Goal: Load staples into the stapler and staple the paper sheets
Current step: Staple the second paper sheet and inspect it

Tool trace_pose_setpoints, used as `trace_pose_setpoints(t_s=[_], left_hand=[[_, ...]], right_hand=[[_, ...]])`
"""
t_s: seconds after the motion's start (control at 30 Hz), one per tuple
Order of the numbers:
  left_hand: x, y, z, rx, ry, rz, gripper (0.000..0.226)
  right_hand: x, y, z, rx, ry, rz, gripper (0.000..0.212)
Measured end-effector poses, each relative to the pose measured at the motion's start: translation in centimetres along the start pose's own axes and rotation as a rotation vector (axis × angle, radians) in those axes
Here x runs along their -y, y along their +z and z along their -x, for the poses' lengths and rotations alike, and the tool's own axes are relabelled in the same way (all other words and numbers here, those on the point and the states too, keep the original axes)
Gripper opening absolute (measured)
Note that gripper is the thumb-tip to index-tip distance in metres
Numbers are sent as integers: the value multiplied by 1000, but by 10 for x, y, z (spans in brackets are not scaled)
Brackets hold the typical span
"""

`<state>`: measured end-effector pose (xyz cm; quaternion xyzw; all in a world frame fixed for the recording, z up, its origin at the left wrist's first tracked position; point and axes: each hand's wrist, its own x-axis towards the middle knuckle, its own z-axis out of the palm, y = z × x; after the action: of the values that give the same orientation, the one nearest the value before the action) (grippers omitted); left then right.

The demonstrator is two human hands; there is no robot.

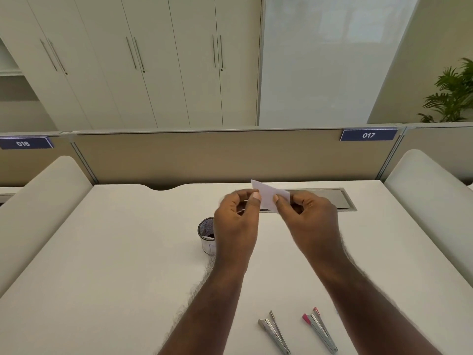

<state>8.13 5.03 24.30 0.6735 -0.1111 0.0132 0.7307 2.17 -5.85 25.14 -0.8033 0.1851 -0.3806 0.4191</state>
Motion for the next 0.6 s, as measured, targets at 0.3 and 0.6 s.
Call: trace_pose_setpoints(t_s=[0.3,0.6], left_hand=[[21,-6,4,235,-238,251,21],[47,-29,-5,278,-288,23,16]], right_hand=[[-19,21,29,319,-88,102,20],[-52,25,25,268,432,-359,21]])
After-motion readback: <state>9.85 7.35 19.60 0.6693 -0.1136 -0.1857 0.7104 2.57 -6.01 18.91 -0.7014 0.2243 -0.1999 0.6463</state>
